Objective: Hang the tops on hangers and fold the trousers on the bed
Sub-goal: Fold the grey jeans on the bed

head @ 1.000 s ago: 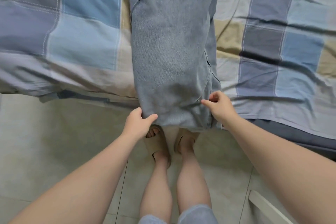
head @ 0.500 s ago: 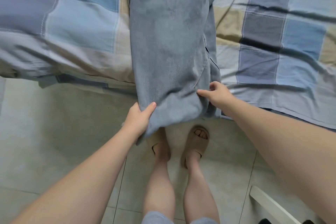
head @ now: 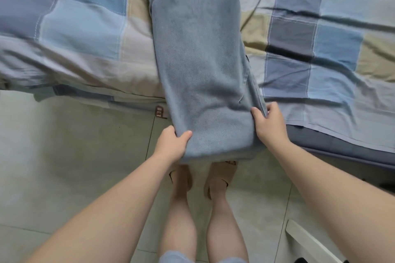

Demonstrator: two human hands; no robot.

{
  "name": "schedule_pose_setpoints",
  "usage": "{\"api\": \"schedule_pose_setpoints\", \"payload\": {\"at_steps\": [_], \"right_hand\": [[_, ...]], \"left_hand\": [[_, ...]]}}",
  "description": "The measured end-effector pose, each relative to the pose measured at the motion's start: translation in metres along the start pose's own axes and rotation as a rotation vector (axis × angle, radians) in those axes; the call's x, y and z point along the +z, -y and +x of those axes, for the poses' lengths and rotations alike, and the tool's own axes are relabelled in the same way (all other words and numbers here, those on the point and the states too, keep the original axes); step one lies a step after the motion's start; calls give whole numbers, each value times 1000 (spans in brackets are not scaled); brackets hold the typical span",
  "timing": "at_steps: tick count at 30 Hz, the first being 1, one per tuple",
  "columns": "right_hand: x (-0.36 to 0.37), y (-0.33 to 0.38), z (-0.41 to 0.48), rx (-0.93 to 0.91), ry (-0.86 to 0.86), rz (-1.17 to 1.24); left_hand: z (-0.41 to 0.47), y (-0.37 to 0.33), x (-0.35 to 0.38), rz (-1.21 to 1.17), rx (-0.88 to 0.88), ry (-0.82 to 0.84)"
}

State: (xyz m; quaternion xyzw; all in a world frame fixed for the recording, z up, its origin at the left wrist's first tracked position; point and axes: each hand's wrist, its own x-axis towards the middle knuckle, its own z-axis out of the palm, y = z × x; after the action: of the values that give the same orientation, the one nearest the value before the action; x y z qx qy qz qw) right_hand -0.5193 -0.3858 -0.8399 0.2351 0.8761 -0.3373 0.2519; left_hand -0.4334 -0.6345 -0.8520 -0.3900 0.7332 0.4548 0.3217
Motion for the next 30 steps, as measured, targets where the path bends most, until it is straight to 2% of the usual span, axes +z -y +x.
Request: {"api": "schedule_pose_setpoints", "payload": {"at_steps": [3, 5, 9, 11, 17, 21, 25, 30], "right_hand": [[14, -8, 19, 117, 184, -137], [22, -9, 30, 129, 262, -166], [32, -4, 39, 31, 244, -62], [37, -5, 38, 42, 268, 21], [26, -2, 34, 191, 461, 298], [14, 15, 10, 250, 550, 369], [-6, 35, -24, 362, 684, 381], [-45, 52, -63, 378, 664, 393]], "left_hand": [[22, 5, 7, -28, -57, -47], [33, 4, 10, -50, -31, -74], [38, 4, 19, 29, 58, -249], [39, 8, 22, 45, 64, -256], [47, -11, -4, -33, 95, -148], [43, -27, -21, -231, 119, -13], [39, -26, -33, -242, 67, 57], [-5, -37, -62, -234, -15, 243]]}}
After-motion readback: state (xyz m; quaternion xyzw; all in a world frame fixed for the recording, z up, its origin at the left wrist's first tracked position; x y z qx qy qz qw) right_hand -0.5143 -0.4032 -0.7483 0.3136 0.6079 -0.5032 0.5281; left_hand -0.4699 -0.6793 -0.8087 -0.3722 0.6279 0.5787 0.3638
